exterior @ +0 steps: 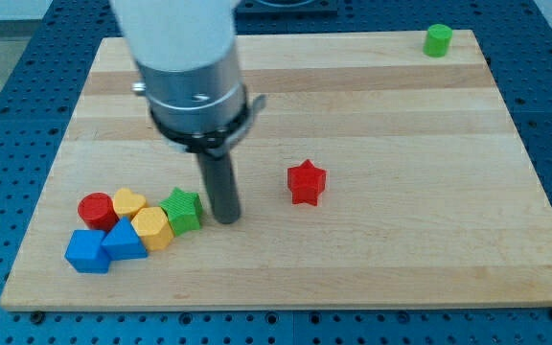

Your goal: Slide the red star horizontally to the green star

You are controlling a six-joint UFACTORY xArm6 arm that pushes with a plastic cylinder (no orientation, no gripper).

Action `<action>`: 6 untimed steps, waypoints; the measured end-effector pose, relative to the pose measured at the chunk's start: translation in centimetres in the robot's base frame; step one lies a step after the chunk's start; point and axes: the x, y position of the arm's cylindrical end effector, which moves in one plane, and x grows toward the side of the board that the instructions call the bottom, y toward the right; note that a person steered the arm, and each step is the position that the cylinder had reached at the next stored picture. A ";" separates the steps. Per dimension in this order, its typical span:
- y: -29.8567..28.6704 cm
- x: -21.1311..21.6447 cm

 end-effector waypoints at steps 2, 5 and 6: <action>13.9 0.1; 13.5 -4.6; 11.4 -6.1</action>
